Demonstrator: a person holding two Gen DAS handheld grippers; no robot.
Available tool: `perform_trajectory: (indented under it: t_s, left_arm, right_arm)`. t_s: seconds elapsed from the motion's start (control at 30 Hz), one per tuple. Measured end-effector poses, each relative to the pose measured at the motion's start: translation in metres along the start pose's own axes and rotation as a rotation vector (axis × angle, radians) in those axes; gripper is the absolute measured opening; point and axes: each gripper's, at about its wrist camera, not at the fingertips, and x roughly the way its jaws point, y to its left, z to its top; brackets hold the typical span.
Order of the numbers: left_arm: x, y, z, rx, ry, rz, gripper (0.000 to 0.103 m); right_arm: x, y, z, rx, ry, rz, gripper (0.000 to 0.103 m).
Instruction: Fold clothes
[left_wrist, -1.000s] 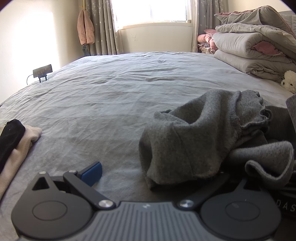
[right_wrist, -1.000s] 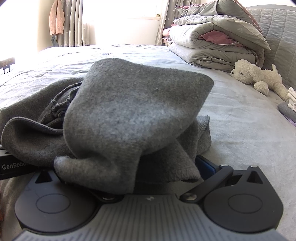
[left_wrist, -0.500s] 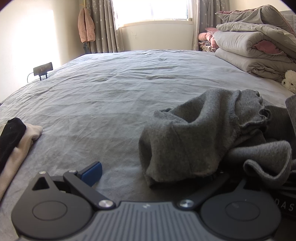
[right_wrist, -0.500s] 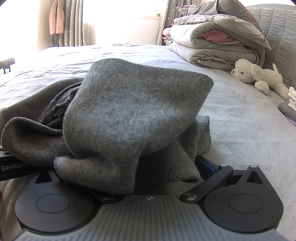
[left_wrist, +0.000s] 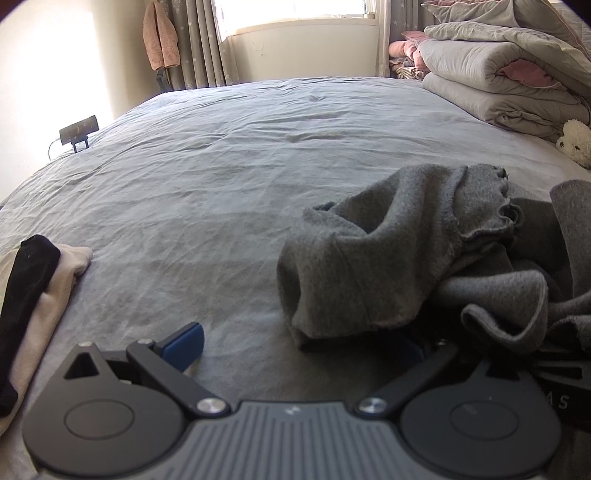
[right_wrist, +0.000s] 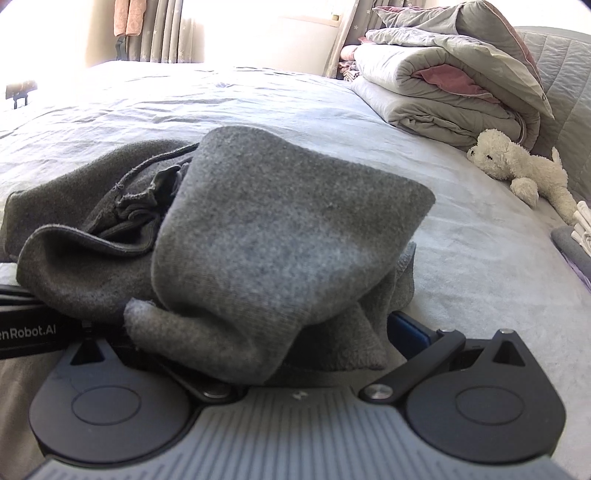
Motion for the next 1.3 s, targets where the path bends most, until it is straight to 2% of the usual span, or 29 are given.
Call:
perform_trajectory:
  t_s: [0.1, 0.3, 0.6, 0.67, 0.73, 0.87, 0.9, 0.97, 1.03, 1.13, 1.2, 1.27, 1.3]
  left_arm:
    - [-0.006, 0.004, 0.005, 0.011, 0.017, -0.004, 0.102]
    - [-0.013, 0.015, 0.012, 0.032, -0.009, 0.030, 0.102]
    - [-0.028, 0.016, 0.022, 0.091, -0.076, 0.067, 0.102]
    - [-0.032, 0.016, 0.023, 0.106, -0.101, 0.083, 0.102]
    - [-0.036, 0.016, 0.025, 0.116, -0.122, 0.091, 0.102]
    - [-0.037, 0.017, 0.027, 0.134, -0.139, 0.094, 0.099]
    - [-0.037, 0.017, 0.028, 0.139, -0.143, 0.098, 0.097]
    - [-0.036, 0.016, 0.028, 0.149, -0.147, 0.100, 0.092]
    - [-0.035, 0.016, 0.028, 0.156, -0.148, 0.099, 0.088]
    - [-0.033, 0.015, 0.028, 0.170, -0.144, 0.097, 0.079]
    - [-0.031, 0.014, 0.028, 0.179, -0.135, 0.090, 0.067]
    - [-0.030, 0.016, 0.029, 0.177, -0.116, 0.064, 0.041]
    - [-0.029, 0.017, 0.030, 0.172, -0.108, 0.048, 0.034]
  right_arm:
    - [-0.002, -0.001, 0.003, -0.006, 0.032, -0.004, 0.103]
    - [-0.010, -0.005, -0.001, -0.004, 0.045, 0.012, 0.103]
    - [-0.030, -0.021, 0.005, 0.031, -0.023, 0.059, 0.103]
    - [-0.035, -0.023, 0.006, 0.029, -0.050, 0.076, 0.095]
    - [-0.040, -0.024, 0.007, 0.026, -0.076, 0.094, 0.076]
    - [-0.045, -0.028, 0.009, 0.042, -0.110, 0.108, 0.058]
    - [-0.045, -0.029, 0.010, 0.046, -0.114, 0.110, 0.049]
    - [-0.046, -0.035, 0.012, 0.062, -0.119, 0.114, 0.042]
    - [-0.047, -0.041, 0.013, 0.075, -0.125, 0.121, 0.031]
    - [-0.050, -0.044, 0.012, 0.077, -0.131, 0.121, 0.028]
    - [-0.053, -0.046, 0.013, 0.067, -0.148, 0.103, 0.027]
    - [-0.057, -0.048, 0.014, 0.049, -0.172, 0.070, 0.026]
    - [-0.058, -0.050, 0.015, 0.040, -0.185, 0.051, 0.026]
